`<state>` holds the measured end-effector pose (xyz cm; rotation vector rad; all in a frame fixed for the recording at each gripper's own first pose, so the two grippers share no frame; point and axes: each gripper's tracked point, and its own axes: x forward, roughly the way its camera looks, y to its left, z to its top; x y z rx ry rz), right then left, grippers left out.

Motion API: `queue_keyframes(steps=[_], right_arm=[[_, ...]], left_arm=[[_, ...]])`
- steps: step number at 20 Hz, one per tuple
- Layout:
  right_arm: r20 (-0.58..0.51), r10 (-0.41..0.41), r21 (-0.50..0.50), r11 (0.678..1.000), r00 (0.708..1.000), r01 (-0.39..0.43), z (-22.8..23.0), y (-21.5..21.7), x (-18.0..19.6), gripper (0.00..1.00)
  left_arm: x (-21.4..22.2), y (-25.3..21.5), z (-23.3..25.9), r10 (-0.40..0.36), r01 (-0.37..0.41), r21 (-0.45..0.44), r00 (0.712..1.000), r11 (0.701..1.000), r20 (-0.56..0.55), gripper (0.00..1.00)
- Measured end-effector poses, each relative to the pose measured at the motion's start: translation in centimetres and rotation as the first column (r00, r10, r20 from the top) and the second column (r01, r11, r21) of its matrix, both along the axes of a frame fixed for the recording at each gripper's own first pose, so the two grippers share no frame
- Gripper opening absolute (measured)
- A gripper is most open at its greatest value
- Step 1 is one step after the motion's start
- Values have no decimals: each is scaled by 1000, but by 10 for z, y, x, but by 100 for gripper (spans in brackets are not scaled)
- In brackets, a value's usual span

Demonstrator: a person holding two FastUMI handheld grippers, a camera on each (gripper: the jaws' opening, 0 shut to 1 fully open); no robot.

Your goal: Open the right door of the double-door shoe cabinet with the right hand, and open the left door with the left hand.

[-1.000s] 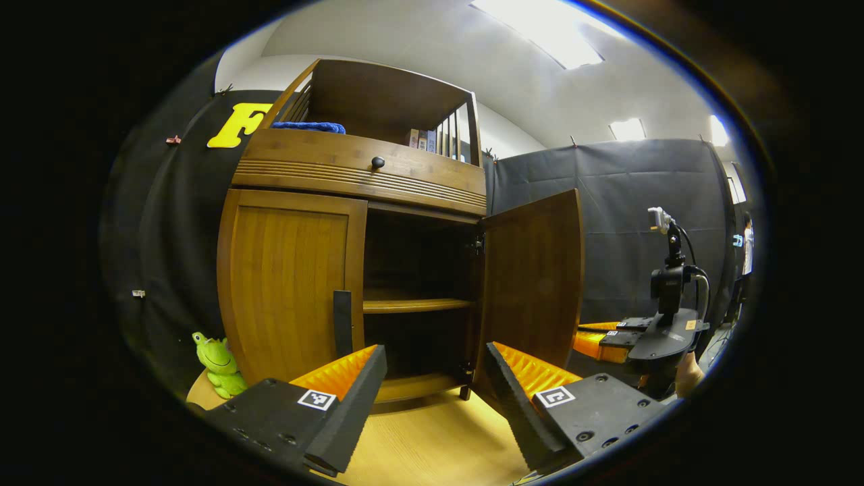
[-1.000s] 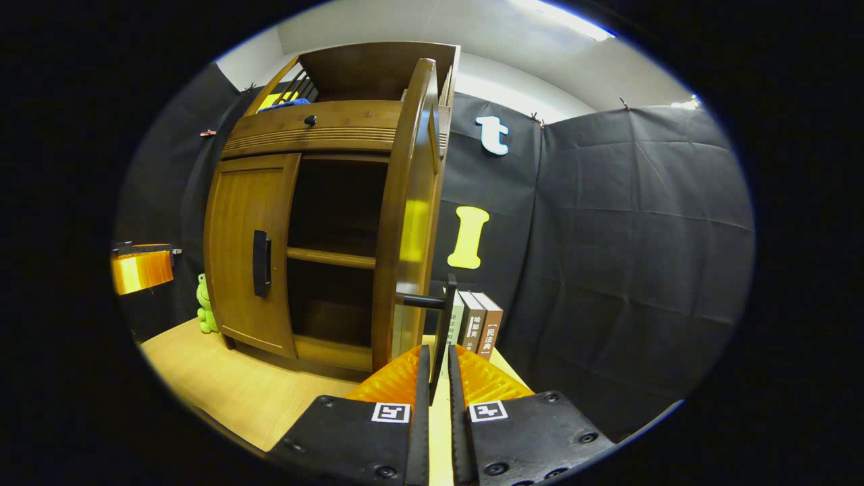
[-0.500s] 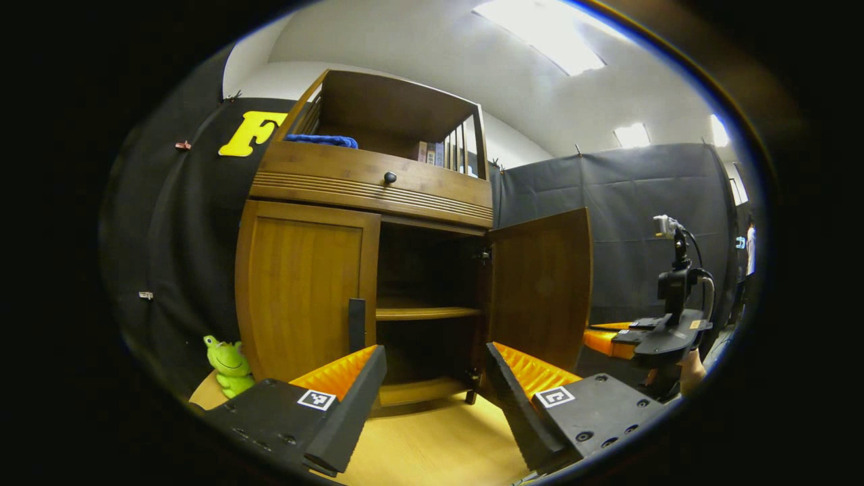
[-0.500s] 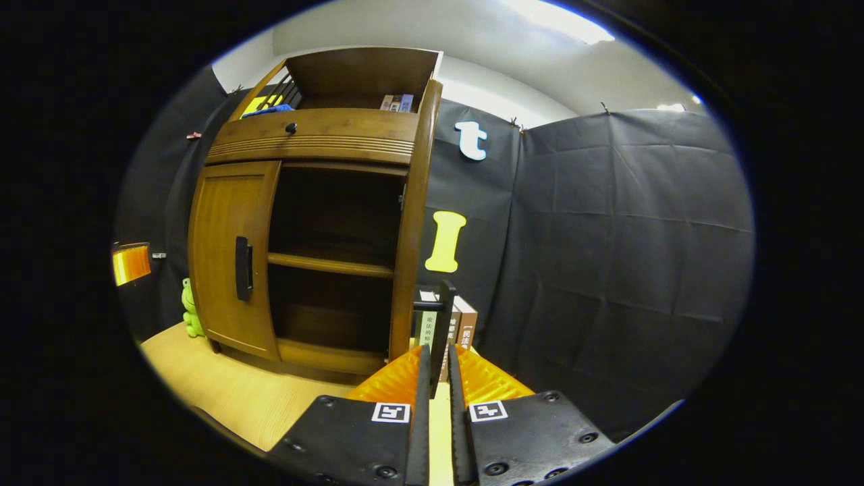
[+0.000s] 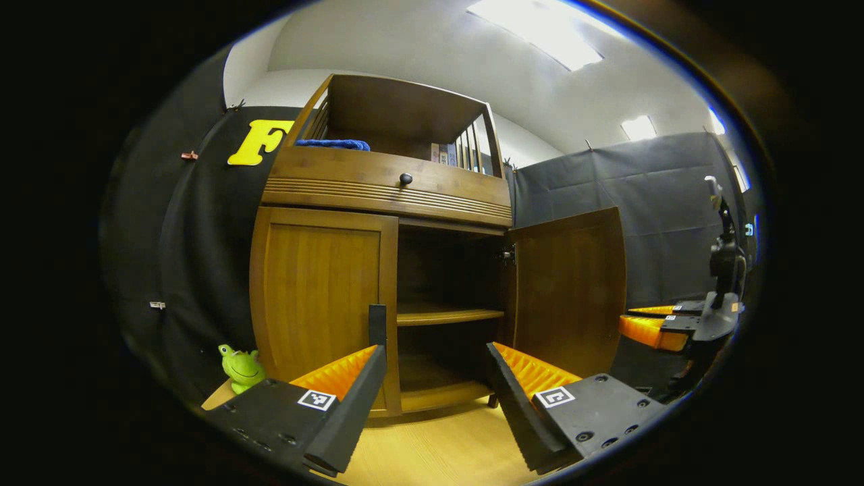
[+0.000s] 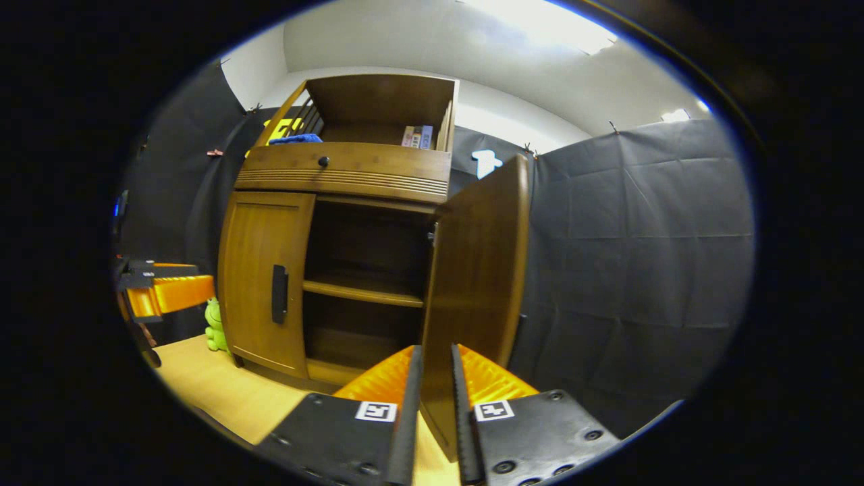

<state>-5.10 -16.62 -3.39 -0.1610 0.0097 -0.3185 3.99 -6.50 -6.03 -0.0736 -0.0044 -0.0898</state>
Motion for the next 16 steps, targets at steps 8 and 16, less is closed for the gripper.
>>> queue_keyframes(steps=[8,16], right_arm=[[32,154,55,986,988,-155,-3,38,16,98],[127,210,86,971,969,-222,9,41,17,98]], left_arm=[[88,26,-17,127,-131,69,990,989,58,92],[153,60,-43,246,-248,54,968,967,48,92]])
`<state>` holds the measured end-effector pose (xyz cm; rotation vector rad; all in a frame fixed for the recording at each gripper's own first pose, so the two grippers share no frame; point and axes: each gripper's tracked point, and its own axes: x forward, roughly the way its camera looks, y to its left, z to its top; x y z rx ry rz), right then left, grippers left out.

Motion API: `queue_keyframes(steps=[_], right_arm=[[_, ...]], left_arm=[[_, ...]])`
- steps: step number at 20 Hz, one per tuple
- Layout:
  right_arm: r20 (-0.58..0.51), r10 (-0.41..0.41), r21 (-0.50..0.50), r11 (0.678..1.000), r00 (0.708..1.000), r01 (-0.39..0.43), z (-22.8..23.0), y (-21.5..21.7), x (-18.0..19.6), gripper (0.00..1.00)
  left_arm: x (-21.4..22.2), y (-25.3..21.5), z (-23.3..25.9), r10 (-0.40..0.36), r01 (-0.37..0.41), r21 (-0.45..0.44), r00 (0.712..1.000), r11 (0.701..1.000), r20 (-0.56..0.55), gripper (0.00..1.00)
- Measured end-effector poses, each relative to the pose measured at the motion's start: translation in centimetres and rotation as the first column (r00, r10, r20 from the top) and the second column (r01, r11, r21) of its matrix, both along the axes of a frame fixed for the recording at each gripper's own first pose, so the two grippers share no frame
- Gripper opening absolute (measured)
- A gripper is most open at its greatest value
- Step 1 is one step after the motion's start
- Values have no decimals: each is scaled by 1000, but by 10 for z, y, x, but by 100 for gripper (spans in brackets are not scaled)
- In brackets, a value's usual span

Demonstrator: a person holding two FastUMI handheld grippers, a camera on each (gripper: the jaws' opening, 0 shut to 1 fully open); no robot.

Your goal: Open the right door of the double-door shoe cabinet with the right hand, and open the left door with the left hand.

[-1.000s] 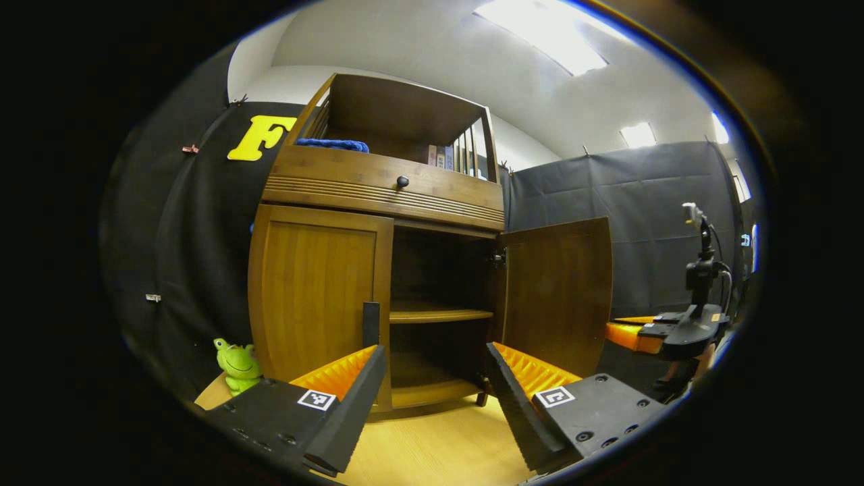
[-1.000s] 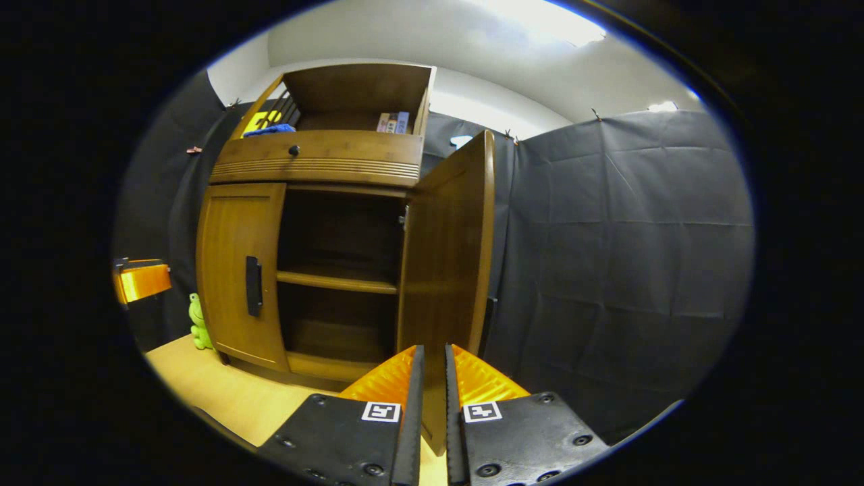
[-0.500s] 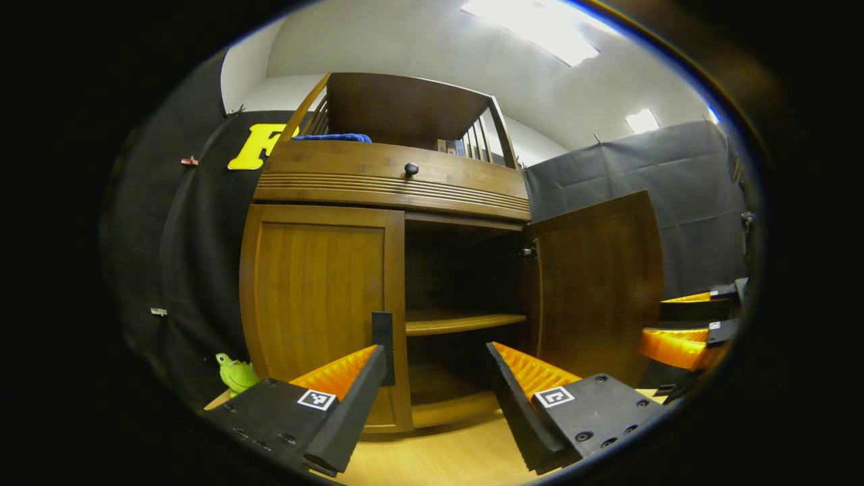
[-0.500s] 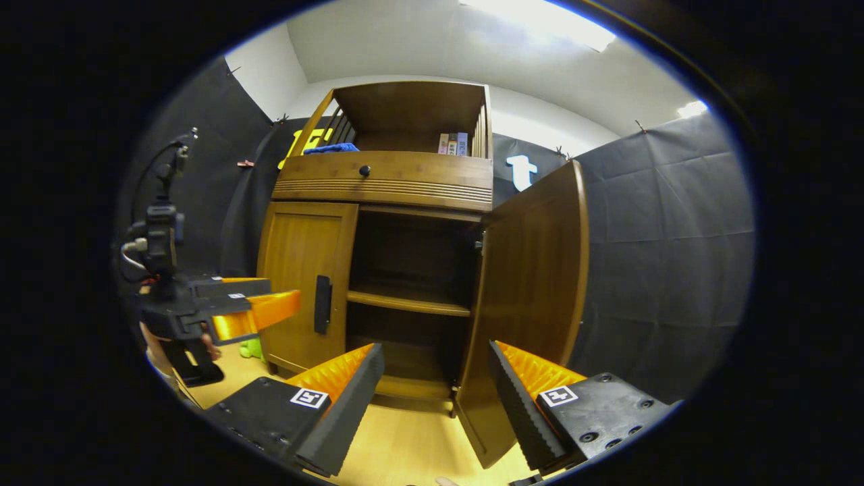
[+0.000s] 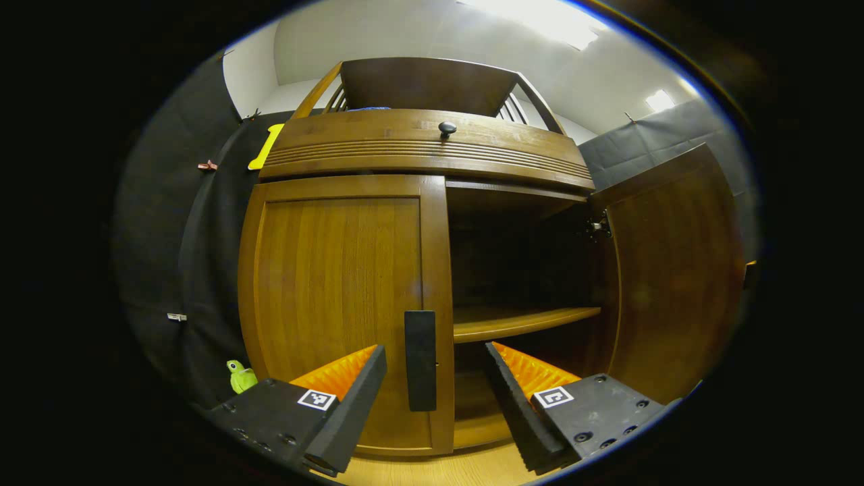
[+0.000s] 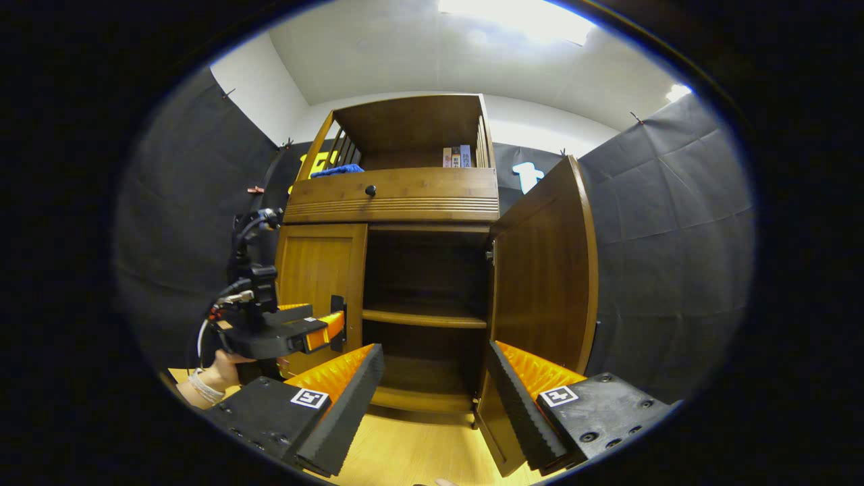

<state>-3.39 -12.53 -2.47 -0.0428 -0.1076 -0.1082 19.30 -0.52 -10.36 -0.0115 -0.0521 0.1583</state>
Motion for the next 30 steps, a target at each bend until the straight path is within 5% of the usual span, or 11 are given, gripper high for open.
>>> queue_keyframes(steps=[11,16,30], right_arm=[[55,-13,-6,1000,998,13,7,-23,6,97],[10,-25,-9,1000,1000,25,-8,-31,11,98],[-77,40,-2,999,996,-40,-26,5,22,98]], left_arm=[[53,14,-43,37,-38,-25,998,999,-52,81],[56,20,-42,66,-67,-25,997,997,-36,36],[-10,16,-36,-88,81,-95,993,992,-73,31]])
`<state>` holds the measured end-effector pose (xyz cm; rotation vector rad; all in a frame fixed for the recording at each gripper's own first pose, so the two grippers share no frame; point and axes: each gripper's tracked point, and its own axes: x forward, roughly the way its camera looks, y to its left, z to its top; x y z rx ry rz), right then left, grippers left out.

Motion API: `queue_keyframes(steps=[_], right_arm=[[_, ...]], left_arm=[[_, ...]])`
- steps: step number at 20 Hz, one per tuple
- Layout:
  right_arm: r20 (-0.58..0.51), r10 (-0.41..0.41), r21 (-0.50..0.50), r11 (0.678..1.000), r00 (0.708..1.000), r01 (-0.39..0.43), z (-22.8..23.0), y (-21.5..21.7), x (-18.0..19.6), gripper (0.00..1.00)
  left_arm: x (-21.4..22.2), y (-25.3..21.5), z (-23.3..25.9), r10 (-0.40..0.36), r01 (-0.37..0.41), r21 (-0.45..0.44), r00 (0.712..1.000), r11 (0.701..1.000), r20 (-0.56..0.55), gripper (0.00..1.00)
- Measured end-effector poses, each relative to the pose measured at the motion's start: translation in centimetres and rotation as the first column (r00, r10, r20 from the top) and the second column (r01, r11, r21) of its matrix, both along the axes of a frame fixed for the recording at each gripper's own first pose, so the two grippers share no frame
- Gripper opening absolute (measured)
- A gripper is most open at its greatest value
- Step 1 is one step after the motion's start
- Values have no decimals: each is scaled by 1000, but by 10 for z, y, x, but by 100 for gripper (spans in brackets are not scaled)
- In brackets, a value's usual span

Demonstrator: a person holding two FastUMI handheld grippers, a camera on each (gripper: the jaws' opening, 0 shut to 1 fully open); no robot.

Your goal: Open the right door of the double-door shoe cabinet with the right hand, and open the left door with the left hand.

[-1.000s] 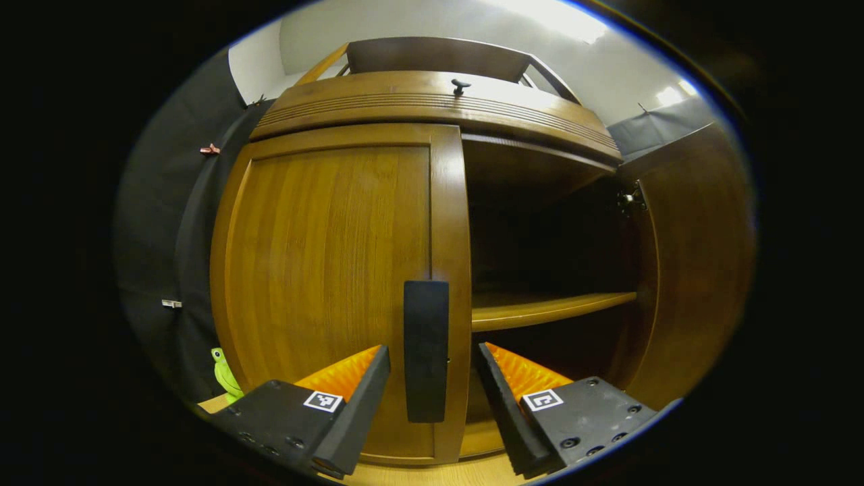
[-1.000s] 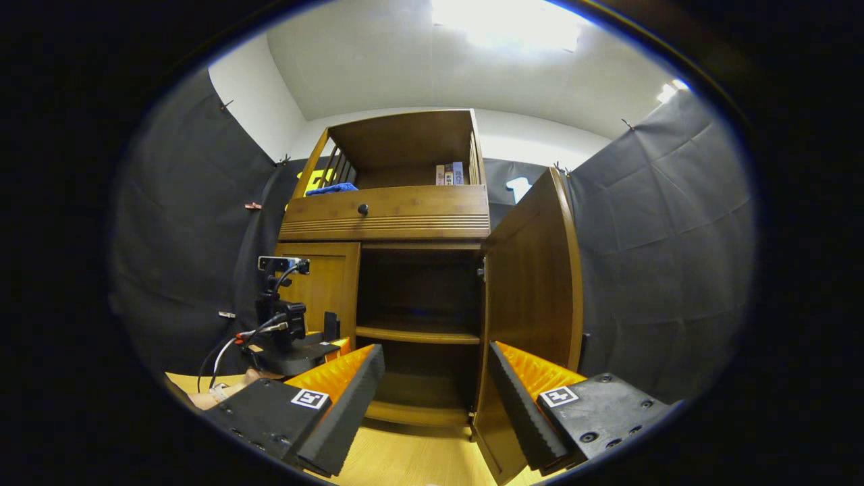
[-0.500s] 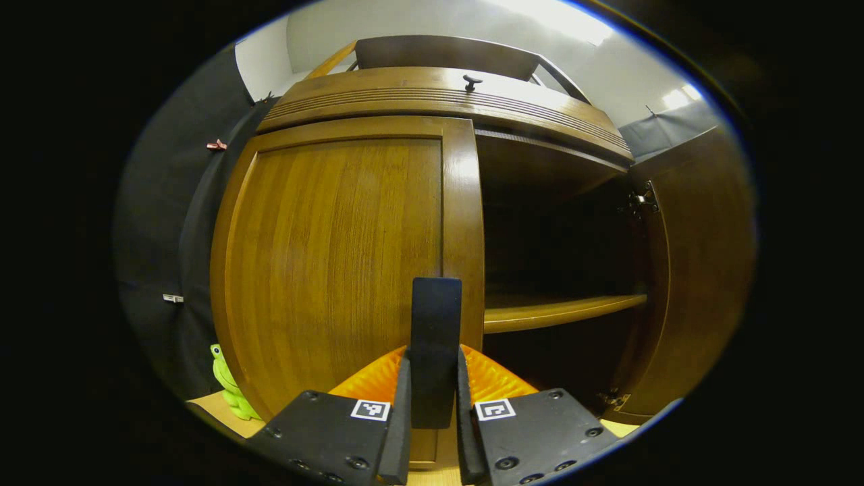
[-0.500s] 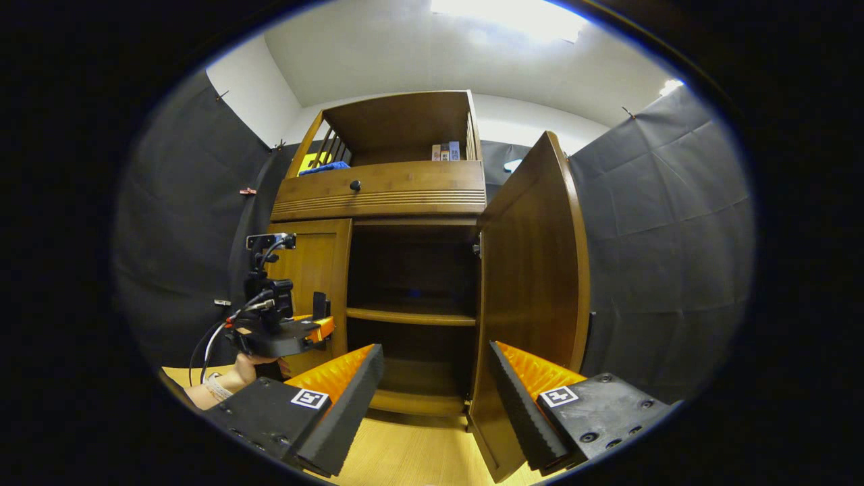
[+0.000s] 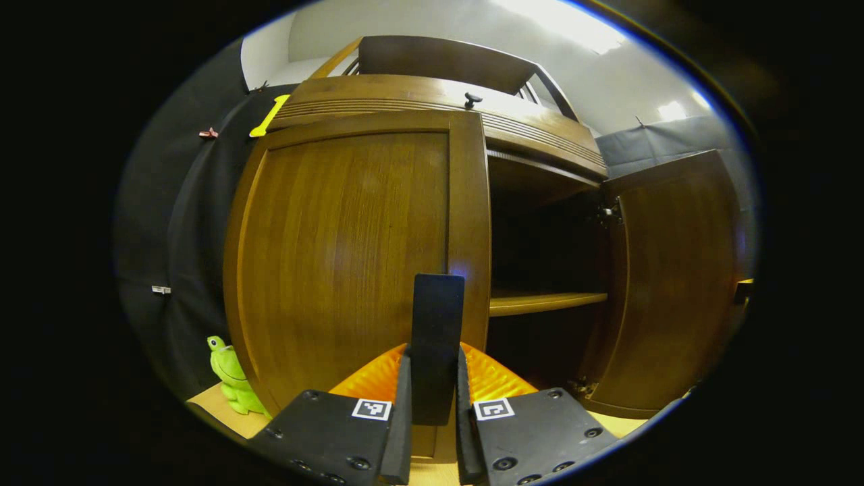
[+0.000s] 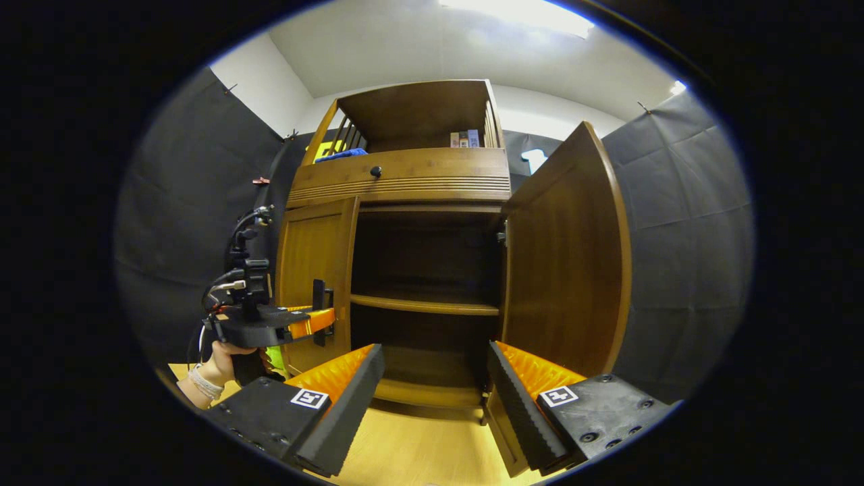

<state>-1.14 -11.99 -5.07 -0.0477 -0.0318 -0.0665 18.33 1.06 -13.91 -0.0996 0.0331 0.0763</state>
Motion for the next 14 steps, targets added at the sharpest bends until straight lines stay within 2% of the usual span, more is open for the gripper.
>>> queue_keyframes(steps=[9,13,14], right_arm=[[12,72,13,997,997,-73,6,45,0,98],[15,89,9,996,996,-89,9,61,-3,99],[13,96,12,995,995,-96,10,65,-3,97]], left_arm=[[-66,14,7,-47,46,-13,999,999,-28,30],[-95,26,7,-45,44,-13,998,999,-36,30],[-100,29,8,-40,40,-9,998,999,-37,30]])
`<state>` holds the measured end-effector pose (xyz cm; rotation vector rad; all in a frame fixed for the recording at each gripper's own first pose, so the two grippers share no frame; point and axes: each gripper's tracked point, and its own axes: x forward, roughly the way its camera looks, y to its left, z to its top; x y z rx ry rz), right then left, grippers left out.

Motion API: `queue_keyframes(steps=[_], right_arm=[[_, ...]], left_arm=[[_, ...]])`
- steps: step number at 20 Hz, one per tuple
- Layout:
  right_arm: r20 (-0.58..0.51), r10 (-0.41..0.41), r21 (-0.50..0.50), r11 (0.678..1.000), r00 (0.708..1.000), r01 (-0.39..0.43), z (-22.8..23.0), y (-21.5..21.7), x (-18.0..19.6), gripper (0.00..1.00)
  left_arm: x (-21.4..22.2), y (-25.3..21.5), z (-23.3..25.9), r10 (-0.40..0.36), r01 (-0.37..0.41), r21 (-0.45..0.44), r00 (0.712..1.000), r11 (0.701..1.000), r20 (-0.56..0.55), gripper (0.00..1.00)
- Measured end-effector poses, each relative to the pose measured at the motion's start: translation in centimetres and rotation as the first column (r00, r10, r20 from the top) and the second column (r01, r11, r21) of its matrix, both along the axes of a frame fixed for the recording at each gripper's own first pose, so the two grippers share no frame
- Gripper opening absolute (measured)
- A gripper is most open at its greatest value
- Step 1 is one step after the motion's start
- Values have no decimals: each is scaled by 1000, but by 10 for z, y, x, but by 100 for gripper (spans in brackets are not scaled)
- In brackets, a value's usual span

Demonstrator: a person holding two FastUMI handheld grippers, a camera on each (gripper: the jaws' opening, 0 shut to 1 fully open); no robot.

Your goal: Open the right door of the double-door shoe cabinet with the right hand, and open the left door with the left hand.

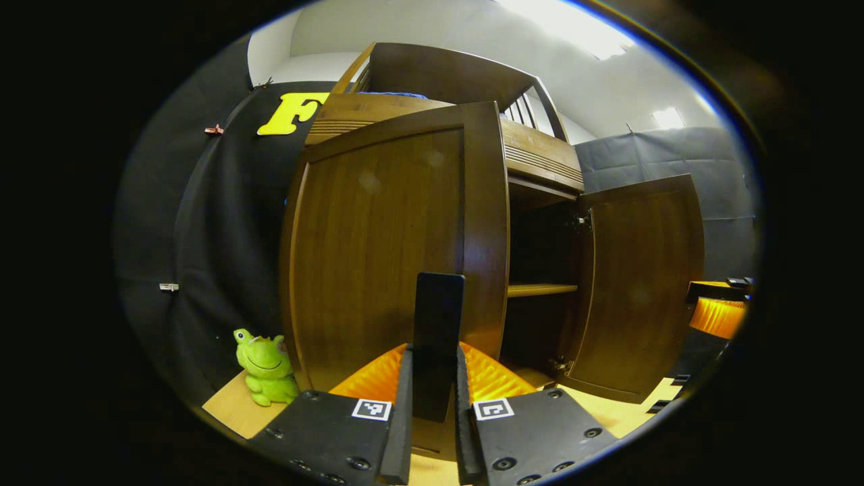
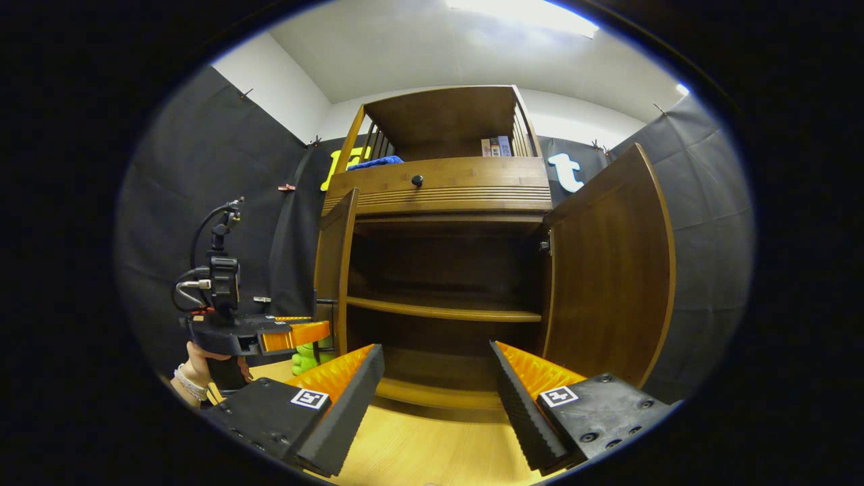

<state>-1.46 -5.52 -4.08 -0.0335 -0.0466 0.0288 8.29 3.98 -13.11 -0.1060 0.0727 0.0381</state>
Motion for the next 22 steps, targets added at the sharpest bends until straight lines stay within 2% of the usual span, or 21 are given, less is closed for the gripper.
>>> queue_keyframes(steps=[5,16,22], right_arm=[[18,23,4,1000,1000,-23,8,15,-7,95],[31,18,20,1000,999,-19,22,33,-5,99],[45,57,21,998,997,-58,25,55,-2,97]], left_arm=[[-24,16,-1,35,-35,17,999,999,-9,30],[-67,52,5,128,-127,52,991,991,-24,27],[-85,70,8,166,-164,60,986,985,-29,22]])
